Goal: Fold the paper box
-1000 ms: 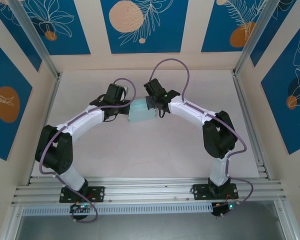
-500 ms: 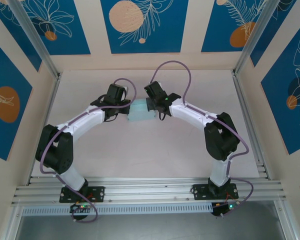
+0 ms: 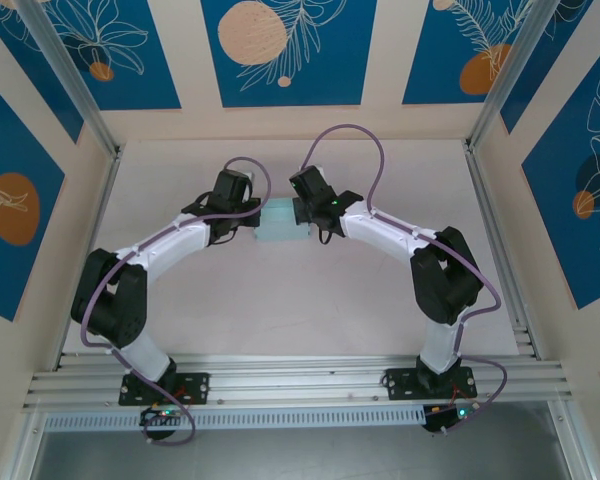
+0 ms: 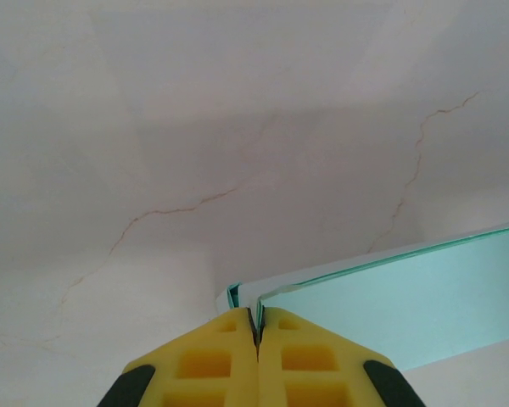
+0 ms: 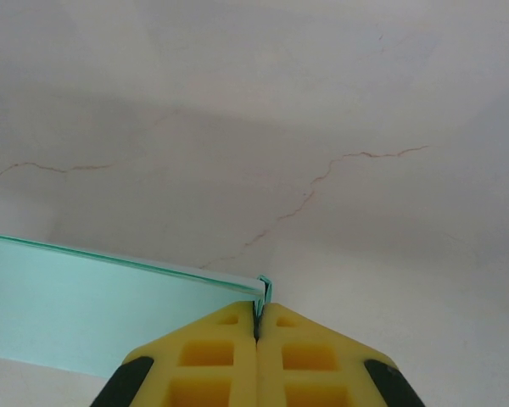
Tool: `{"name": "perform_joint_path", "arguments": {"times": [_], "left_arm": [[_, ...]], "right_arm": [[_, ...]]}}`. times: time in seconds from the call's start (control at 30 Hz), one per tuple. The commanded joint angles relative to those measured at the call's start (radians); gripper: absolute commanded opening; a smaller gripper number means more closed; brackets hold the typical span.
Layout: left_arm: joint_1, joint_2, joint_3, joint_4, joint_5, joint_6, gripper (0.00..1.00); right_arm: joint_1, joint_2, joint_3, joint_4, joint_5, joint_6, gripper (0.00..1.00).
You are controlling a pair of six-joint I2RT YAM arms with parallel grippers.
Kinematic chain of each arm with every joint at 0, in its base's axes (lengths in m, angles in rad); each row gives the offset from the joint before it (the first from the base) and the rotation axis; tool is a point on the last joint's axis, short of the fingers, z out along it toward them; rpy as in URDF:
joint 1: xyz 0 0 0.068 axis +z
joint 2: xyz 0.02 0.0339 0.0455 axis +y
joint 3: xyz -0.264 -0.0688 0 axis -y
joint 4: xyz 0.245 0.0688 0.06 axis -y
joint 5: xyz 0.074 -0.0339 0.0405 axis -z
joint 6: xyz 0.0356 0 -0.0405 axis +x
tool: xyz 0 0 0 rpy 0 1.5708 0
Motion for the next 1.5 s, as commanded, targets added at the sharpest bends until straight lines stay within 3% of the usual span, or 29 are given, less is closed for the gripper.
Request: {"name": "perform_joint_path", "arguments": {"times": [0.0, 0.3, 0.9, 1.47], "left_arm": [[-0.065, 0.034, -0.025, 0.063, 0.163, -0.039, 0.0], [-0.065, 0.039, -0.082, 0.158, 0.186, -0.119, 0.0], [-0.061, 0.05, -0.131, 0.105, 0.05, 0.047, 0.0], [-0.071, 0.07, -0.18, 0.153, 0.064, 0.047, 0.0]], "right_arm": [[0.072, 0.044, -0.027, -0.045, -0.163, -0.016, 0.0], [0.077, 0.053, -0.017, -0.058, -0.156, -0.018, 0.0], [0.079, 0.054, -0.019, -0.063, -0.149, -0.008, 0.0], [0.083, 0.061, 0.036, -0.076, -0.183, 0.072, 0.0]]}}
